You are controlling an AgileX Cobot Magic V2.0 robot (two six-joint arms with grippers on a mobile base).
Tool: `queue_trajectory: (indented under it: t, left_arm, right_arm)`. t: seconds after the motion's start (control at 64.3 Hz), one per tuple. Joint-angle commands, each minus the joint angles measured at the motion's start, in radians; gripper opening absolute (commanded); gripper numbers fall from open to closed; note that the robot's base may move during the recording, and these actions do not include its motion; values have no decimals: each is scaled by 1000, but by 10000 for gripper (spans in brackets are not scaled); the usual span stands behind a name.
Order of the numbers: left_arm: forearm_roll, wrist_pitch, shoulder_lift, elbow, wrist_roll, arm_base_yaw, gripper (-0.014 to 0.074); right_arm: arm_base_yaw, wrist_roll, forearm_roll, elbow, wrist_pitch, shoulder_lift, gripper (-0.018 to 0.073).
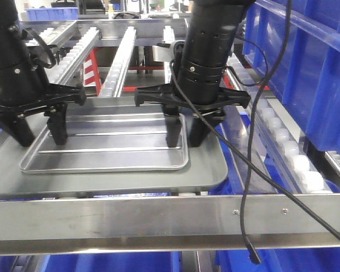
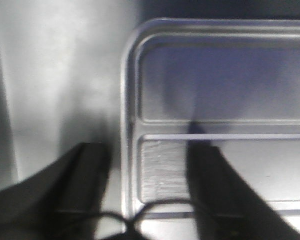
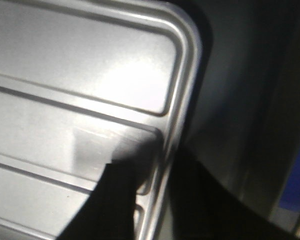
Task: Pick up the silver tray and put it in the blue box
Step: 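Close both grippers on the tray rims and lift it, then raise the held tray up and away from the rack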
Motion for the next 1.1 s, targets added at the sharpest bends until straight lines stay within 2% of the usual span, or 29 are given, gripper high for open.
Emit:
queue_trajectory:
  t: [0.0, 0.078, 0.124, 0.171, 0.451, 0.73, 0.824, 0.901, 1.01, 1.088]
  left_arm:
    - [5, -32, -38, -26, -10, 0, 87]
    - [5, -32, -38, -26, -10, 0, -29]
    - [5, -32, -38, -26, -10, 0, -116]
    - [5, -32, -38, -30, -10, 0, -92]
    - [5, 51, -134, -60, -21, 0, -96]
    - [13, 164, -343, -60, -57, -7, -96]
    - [17, 202, -401, -60, -60, -32, -96]
    - [34, 247, -443, -60, -91, -67, -96]
    - [79, 275, -484, -60, -151, -124, -96]
    - [85, 287, -518, -60, -161, -165, -96]
  right_arm:
    - [1, -3, -8, -34, -39, -57, 144]
    - [1, -3, -8, -34, -39, -57, 40]
    - [1, -3, -8, -34, -39, -57, 62]
    - [1, -3, -8, -34, -39, -57, 57]
    - [2, -3, -17, -34, 9, -113, 57]
    - [27, 32, -123, -34, 68, -284, 57]
    - [54, 63, -184, -34, 103, -343, 57]
    - [86, 83, -239, -34, 138, -394, 57]
    - [121, 108, -276, -33, 177, -444, 57]
    - [135, 113, -283, -33, 206, -476, 57]
